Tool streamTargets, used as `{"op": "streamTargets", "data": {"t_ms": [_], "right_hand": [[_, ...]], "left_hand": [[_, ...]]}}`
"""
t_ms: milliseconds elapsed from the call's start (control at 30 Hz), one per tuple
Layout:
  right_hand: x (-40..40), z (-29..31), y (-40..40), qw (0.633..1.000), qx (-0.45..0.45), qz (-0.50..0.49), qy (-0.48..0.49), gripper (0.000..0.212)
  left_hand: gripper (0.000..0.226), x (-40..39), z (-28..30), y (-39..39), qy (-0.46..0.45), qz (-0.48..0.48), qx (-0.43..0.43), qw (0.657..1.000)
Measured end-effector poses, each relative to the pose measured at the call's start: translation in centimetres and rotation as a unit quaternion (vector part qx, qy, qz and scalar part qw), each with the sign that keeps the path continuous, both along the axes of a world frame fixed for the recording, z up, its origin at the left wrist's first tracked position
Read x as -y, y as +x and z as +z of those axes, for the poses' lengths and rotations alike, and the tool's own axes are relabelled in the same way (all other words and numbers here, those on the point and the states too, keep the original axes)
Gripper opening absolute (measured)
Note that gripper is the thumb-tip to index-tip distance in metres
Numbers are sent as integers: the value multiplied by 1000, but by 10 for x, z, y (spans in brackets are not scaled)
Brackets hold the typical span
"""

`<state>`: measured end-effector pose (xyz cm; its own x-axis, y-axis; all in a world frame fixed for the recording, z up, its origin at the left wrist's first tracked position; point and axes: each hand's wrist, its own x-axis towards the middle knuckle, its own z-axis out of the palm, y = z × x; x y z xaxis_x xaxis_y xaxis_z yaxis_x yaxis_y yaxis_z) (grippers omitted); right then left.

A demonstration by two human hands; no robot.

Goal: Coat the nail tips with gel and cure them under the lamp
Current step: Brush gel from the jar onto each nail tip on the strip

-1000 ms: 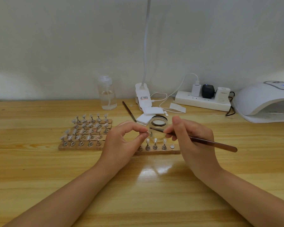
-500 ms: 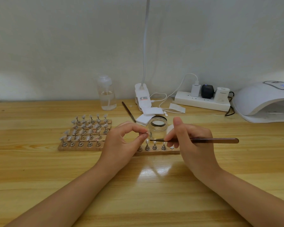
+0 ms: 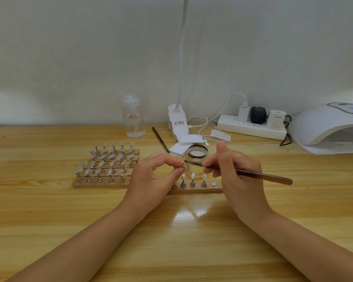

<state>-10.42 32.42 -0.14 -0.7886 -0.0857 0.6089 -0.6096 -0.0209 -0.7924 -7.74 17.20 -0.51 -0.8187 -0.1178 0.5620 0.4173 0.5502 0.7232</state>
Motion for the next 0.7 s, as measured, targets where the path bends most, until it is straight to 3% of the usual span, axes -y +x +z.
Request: {"op": "streamTargets", "data": {"t_ms": [400, 700], "right_hand": [[-3, 1, 2, 999, 35, 8, -20, 45], [-2, 1, 0, 1000, 15, 0, -8, 38]], "left_hand": [[21, 0, 0, 1, 7, -1, 3, 1000], [24, 0, 0, 1, 0, -3, -4, 1000]]}}
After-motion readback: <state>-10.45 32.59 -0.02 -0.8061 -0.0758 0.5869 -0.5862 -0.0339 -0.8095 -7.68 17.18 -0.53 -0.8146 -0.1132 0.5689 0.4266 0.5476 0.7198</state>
